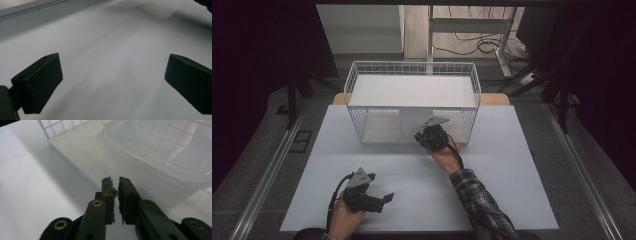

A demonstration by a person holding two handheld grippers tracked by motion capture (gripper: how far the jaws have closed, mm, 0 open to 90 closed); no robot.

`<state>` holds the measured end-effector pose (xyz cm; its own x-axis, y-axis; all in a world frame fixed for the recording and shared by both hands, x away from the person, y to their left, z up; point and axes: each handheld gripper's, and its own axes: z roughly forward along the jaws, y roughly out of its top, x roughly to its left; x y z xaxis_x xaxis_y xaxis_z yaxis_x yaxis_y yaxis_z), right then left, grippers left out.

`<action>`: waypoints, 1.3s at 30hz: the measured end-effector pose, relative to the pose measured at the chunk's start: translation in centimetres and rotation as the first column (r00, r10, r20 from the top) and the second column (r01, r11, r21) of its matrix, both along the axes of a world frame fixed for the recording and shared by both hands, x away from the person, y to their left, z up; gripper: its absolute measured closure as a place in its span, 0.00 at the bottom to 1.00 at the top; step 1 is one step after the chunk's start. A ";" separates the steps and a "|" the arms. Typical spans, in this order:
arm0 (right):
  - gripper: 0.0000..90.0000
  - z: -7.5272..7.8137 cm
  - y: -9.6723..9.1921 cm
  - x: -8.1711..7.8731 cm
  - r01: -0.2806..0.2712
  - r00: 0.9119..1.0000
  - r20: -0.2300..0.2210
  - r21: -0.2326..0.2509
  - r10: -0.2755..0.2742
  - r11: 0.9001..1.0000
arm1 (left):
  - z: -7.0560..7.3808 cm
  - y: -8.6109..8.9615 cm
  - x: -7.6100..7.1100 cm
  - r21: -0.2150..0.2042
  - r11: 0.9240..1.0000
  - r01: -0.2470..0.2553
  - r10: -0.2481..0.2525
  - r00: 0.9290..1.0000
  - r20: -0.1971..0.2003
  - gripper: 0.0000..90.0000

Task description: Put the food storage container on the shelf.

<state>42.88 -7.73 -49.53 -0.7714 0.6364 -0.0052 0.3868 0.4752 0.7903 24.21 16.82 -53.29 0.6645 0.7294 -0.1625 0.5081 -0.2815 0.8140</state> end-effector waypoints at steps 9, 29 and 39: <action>0.69 1.2 -0.8 -2.4 -0.044 0.999 0.003 0.024 0.044 0.999 | 0.1 0.1 0.1 -0.021 1.000 0.010 -0.010 1.000 -0.001 0.01; 0.31 0.7 -3.6 -5.3 -0.063 0.998 -0.027 0.038 0.064 0.997 | 0.1 0.0 0.0 -0.018 0.999 0.045 -0.045 0.999 0.028 0.00; 0.17 0.3 -4.2 -6.8 -0.087 0.996 -0.018 0.005 0.087 0.996 | 0.0 -0.1 0.0 -0.001 0.999 0.045 -0.045 0.999 0.027 0.00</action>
